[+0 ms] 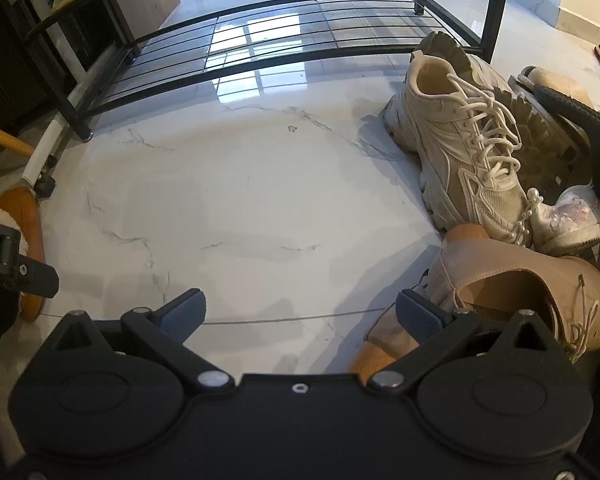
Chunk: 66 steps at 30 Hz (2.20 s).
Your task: Organize scattered shoes
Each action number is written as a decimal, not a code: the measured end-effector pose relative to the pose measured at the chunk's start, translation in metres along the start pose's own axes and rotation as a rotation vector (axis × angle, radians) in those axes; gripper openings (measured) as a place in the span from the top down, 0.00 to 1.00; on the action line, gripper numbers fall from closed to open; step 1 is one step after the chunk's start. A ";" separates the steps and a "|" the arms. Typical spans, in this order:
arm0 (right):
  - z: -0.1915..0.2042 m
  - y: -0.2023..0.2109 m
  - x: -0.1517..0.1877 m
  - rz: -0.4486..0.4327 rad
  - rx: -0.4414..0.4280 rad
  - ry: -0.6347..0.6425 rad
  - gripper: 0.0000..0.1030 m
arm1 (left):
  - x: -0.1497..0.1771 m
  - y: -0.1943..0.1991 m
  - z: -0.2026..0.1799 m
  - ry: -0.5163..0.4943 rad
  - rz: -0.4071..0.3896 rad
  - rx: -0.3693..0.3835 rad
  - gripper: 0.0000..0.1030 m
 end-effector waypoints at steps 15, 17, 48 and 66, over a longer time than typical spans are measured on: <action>-0.005 0.041 -0.004 -0.199 0.037 -0.031 0.00 | 0.010 0.045 -0.017 -0.064 -0.299 0.065 0.01; -0.014 0.051 -0.004 -0.263 0.043 -0.045 0.00 | 0.014 0.054 -0.022 -0.082 -0.372 0.071 0.01; -0.160 0.146 0.077 -0.600 0.254 -0.271 0.00 | 0.080 0.048 -0.166 -0.552 -0.623 0.194 0.01; -0.231 0.173 0.163 -0.678 0.389 -0.588 0.00 | 0.083 0.012 -0.193 -0.614 -0.554 0.273 0.01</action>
Point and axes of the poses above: each gripper's, at about its wrist camera, not at the fingertips, and y roughly against the way its jaws point, z to its left, x to its underside, the point moved 1 cm from there along -y, roughly the way its jaws point, and after that the axes turned 8 degrees about z, right-handed, at the moved point
